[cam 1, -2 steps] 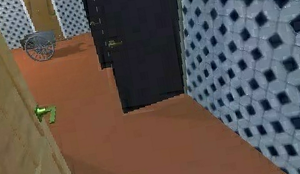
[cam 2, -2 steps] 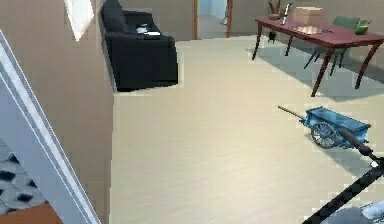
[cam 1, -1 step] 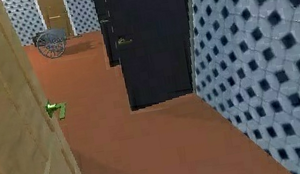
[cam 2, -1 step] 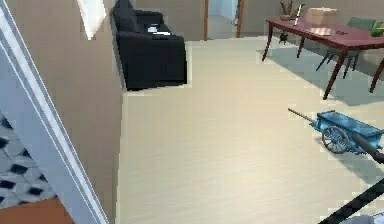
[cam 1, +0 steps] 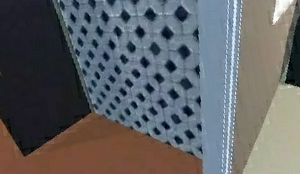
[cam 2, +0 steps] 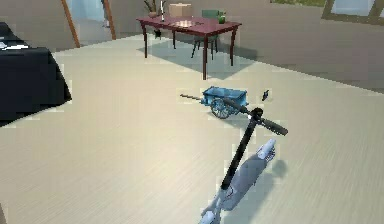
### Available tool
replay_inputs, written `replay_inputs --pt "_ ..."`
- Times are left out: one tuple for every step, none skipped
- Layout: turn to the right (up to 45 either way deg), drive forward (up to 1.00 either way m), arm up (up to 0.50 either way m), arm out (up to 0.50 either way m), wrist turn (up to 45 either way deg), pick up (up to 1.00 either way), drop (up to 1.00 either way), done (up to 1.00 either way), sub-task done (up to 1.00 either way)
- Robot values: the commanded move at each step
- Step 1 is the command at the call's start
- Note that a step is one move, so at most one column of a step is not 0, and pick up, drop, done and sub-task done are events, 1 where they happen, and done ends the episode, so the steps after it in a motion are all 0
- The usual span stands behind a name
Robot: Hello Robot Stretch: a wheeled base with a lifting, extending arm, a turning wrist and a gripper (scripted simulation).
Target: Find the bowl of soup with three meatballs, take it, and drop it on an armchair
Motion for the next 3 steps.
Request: replay_inputs --pt "0.0 0.10 0.00 0.00 0.0 0.00 0.00 0.00 0.00" --pt "-27.0 0.00 0.00 0.00 0.0 0.00 0.00 0.00 0.00" --pt "0.0 0.70 0.00 0.00 0.0 0.00 0.00 0.00 0.00"
